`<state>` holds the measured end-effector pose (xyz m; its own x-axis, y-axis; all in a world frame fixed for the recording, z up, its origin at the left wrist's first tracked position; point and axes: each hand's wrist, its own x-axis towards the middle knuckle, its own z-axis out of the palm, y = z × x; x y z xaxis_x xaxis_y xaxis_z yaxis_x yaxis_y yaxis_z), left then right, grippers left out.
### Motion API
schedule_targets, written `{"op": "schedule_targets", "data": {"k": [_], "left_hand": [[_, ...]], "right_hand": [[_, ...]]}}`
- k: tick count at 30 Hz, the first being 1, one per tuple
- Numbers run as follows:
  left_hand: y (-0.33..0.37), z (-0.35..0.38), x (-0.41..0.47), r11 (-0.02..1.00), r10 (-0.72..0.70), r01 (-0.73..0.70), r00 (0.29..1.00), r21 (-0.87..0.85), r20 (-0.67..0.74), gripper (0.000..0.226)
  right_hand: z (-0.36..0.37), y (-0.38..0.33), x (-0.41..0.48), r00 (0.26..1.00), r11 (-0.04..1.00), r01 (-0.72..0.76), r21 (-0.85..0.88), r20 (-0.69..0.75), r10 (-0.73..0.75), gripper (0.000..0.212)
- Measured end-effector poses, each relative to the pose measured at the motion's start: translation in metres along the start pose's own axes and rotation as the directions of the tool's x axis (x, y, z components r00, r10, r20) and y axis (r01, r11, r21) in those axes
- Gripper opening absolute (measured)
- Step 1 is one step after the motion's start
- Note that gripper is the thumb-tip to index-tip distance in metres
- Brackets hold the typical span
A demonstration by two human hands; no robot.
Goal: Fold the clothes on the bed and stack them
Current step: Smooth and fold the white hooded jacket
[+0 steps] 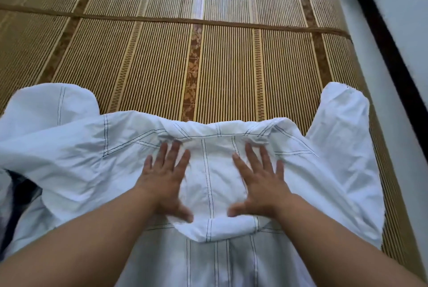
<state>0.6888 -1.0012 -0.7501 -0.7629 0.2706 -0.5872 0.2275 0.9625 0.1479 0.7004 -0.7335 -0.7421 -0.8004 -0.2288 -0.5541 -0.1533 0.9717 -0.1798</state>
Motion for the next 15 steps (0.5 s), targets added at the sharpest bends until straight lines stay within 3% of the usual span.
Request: {"op": "schedule_targets", "data": {"k": [4,7,9,11,12,13,14,15], "left_hand": [[0.024,0.005,-0.013,0.994,0.024,-0.045,0.979,-0.101,-0.202,0.136],[0.039,0.024,-0.032,0.987,0.160,-0.155,0.980,0.052,-0.117,0.139],[0.042,0.030,-0.037,0.979,0.145,-0.129,0.985,0.156,-0.095,0.146],[0.048,0.026,-0.036,0.989,0.099,-0.092,0.993,0.113,-0.062,0.151],[0.055,0.021,-0.036,0.994,0.092,-0.088,0.994,0.066,-0.054,0.150],[0.063,0.016,-0.034,0.995,0.097,-0.096,0.993,0.024,-0.073,0.148],[0.072,0.010,-0.031,0.994,0.109,-0.109,0.989,0.001,-0.102,0.145],[0.084,0.006,-0.029,0.991,0.130,-0.131,0.984,-0.002,-0.122,0.141]], "right_hand": [[0.013,-0.011,-0.022,0.980,0.996,0.025,0.089,-0.198,-0.006,0.125],[0.037,-0.013,-0.051,0.995,0.998,0.033,0.061,-0.098,-0.027,0.119],[0.041,-0.009,-0.059,0.999,0.993,0.032,0.118,-0.038,-0.028,0.113],[0.024,-0.002,-0.062,0.991,0.973,0.034,0.228,-0.134,-0.004,0.101],[0.011,0.006,-0.065,0.952,0.960,0.016,0.280,-0.298,0.071,0.093],[-0.001,0.017,-0.068,0.855,0.947,-0.034,0.318,-0.482,0.193,0.085],[-0.012,0.030,-0.068,0.713,0.924,-0.116,0.365,-0.617,0.333,0.080],[-0.025,0.047,-0.068,0.602,0.873,-0.215,0.438,-0.645,0.472,0.082]]}}
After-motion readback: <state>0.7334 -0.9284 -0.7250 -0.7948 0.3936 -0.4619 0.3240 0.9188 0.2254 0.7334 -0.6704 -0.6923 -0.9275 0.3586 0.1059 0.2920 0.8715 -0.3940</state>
